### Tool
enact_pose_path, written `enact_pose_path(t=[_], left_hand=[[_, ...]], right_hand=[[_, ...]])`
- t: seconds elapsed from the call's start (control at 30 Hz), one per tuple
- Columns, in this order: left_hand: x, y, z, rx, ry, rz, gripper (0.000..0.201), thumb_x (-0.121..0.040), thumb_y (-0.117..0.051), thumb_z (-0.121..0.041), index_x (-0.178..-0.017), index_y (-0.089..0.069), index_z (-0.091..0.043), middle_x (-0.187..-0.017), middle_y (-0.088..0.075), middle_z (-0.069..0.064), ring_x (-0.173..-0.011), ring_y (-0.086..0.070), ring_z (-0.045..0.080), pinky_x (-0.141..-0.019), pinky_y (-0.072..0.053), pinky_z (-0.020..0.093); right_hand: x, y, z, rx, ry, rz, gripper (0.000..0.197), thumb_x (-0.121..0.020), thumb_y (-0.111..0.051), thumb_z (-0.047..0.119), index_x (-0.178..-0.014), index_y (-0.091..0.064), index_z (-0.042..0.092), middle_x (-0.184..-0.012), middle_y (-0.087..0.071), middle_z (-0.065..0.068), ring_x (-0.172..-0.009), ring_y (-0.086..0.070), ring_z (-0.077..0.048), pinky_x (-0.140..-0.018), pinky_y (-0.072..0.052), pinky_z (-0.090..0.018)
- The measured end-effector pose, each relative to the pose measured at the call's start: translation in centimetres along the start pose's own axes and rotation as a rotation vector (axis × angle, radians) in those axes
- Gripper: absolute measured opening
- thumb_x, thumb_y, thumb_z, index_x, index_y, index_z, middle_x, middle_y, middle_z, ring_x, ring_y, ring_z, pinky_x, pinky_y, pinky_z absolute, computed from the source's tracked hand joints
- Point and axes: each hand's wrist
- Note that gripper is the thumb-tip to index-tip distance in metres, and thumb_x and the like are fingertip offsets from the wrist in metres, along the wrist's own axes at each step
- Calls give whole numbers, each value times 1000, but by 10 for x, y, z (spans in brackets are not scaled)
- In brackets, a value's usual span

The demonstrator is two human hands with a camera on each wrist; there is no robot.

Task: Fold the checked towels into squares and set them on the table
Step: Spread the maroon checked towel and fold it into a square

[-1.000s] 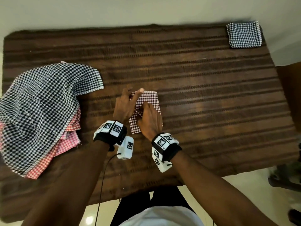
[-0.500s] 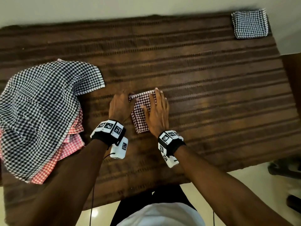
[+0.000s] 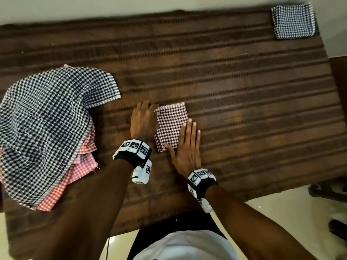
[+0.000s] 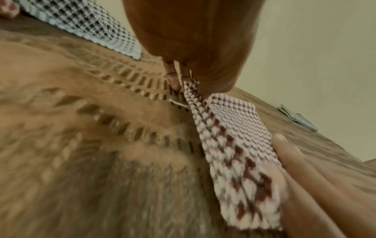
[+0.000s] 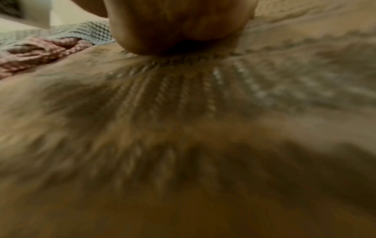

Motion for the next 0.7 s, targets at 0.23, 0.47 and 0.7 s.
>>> enact_pose_path(t=[0.23,0.47,0.7], left_hand=[[-20,7,5,21,23,194,48,-77,-72,-43,-112,-58,-14,-115,-61,12,-110,-53,33,-91,-46,45],[-17,11,3,218,32,205,37,-72,-79,-33,-102,-66,-14,-103,-70,10,-99,-64,32,-83,-49,36],[-6,33,15,785,426,150,63,-63,-73,-68,-104,-70,-21,-103,-71,-10,-99,-65,12,-92,-50,30]], right_hand=[[-38,37,-12,26,100,-37,73,-97,-34,50,-151,-12,6,-159,-4,-18,-147,-2,-32,-120,-6,-51],[-111,92,5,181,573,150,36,-88,-52,27,-118,-57,9,-123,-57,-13,-124,-44,-32,-106,-28,-47],[-117,140,-10,-472,455,-18,16,-86,-57,7,-100,-62,1,-95,-62,-15,-87,-55,-25,-77,-41,-34]])
Point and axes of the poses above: each hand's wrist, its own x-axis away from the middle knuckle, its own y-axis out of the back of the hand, z = x × y
